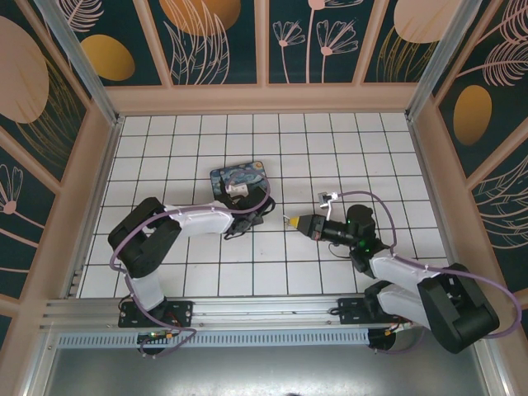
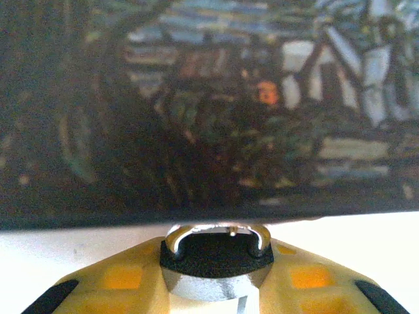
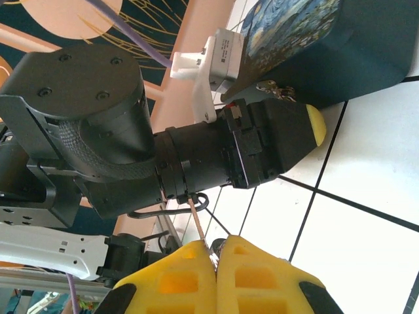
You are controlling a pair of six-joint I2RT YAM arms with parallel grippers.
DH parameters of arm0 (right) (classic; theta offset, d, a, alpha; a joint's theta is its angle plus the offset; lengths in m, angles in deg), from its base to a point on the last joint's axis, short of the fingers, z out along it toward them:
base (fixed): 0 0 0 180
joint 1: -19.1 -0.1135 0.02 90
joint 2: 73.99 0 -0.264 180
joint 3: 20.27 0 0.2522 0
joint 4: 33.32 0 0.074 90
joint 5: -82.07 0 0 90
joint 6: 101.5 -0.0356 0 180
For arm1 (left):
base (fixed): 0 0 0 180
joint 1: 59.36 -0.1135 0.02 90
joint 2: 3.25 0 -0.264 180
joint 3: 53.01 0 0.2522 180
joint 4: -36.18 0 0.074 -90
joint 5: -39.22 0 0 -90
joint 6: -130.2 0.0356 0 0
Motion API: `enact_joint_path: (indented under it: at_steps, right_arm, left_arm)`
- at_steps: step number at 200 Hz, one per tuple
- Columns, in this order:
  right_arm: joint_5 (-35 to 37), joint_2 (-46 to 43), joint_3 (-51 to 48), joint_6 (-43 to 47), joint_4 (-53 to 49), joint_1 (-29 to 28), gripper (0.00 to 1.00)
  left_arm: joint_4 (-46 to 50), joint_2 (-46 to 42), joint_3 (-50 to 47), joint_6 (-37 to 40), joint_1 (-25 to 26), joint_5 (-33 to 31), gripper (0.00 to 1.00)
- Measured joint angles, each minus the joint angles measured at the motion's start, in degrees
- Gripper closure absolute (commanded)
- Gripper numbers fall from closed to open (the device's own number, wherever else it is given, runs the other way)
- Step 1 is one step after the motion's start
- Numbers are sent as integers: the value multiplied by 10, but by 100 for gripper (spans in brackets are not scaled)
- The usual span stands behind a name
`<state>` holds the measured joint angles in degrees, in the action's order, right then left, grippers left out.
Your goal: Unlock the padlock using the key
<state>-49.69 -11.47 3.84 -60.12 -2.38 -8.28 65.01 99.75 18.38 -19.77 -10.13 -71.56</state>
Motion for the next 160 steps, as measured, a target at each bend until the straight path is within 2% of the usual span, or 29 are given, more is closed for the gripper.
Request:
enact_joint_path:
  at_steps: [55,92,160]
  right_arm:
    - [45,-36,0,30,-56,-52,100]
    - [89,-43,0,42,-69,-95,100]
    - [180,-86,0,28,-69,-127,100]
  left_arm:
    - [31,-48,36,-6,-6,136,73]
    - [48,-96,71,-21,-31,227,73]
    - [23,-141,49,-102,-62,354,76]
